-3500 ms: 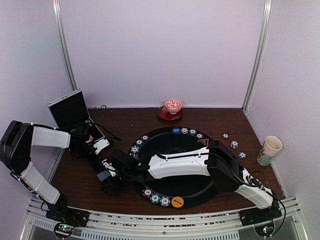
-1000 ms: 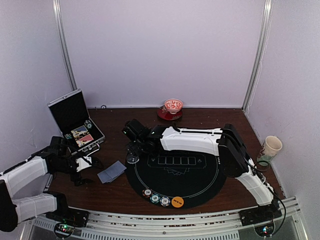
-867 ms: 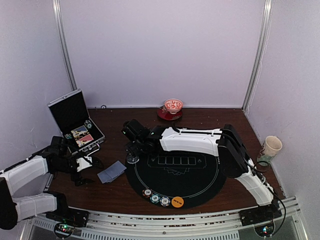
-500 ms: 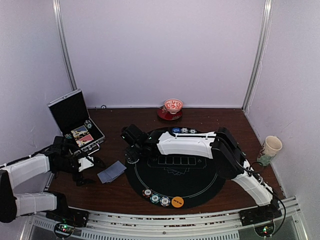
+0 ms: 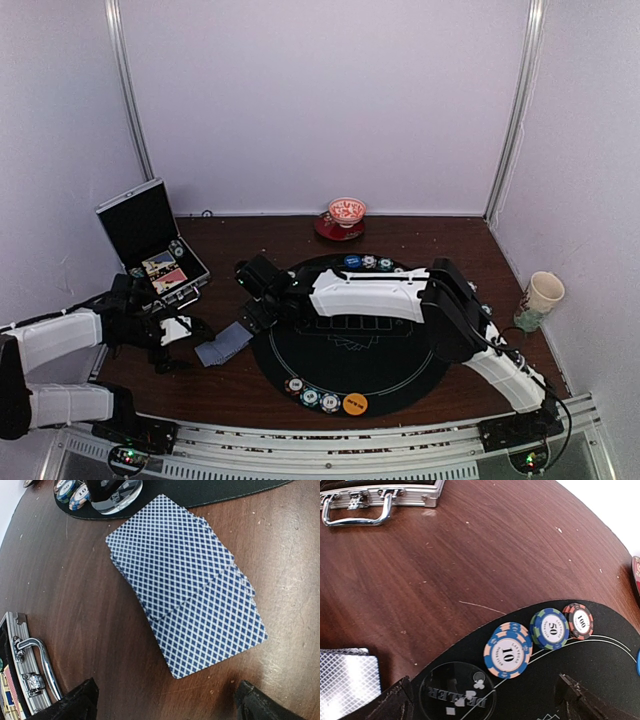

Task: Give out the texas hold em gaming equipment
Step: Adjust the poker card at the center of the board.

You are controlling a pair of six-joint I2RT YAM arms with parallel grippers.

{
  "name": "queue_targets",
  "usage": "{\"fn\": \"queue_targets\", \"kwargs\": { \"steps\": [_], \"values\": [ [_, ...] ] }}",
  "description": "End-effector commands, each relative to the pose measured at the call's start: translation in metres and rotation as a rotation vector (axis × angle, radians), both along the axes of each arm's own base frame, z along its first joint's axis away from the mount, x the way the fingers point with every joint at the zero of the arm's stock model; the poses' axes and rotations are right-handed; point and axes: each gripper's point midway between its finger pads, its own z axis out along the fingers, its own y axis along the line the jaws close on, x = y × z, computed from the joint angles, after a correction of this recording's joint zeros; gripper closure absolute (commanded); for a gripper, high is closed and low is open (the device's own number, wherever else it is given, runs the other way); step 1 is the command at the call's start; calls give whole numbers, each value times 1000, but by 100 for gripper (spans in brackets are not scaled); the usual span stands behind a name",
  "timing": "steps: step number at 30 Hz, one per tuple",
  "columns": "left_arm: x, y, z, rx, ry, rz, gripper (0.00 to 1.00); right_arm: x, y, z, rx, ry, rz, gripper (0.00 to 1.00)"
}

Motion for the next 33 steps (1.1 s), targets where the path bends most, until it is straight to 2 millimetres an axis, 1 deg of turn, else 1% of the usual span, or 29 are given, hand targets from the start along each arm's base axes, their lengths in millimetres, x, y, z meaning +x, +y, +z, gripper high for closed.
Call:
{"fn": "queue_targets", "kwargs": {
  "steps": [1, 6, 14, 20, 26, 33],
  "values": [
    [4, -1, -2, 5, -14, 10, 2, -5, 6, -16, -14, 9, 24, 0],
    [6, -4, -2, 4, -15, 14, 2, -8, 6, -23, -24, 18, 30, 0],
    [3, -9, -3, 0, -5, 3, 2, -11, 6, -34, -42, 30, 35, 0],
    [2, -11, -4, 5, -1, 2, 2, -14, 8, -35, -34, 42, 47, 0],
    [4, -13, -4, 6, 0, 3, 2, -22, 14, -36, -31, 48, 71, 0],
    [3, -16, -5, 2, 8, -4, 2, -28, 17, -31, -28, 42, 79, 0]
  ]
}}
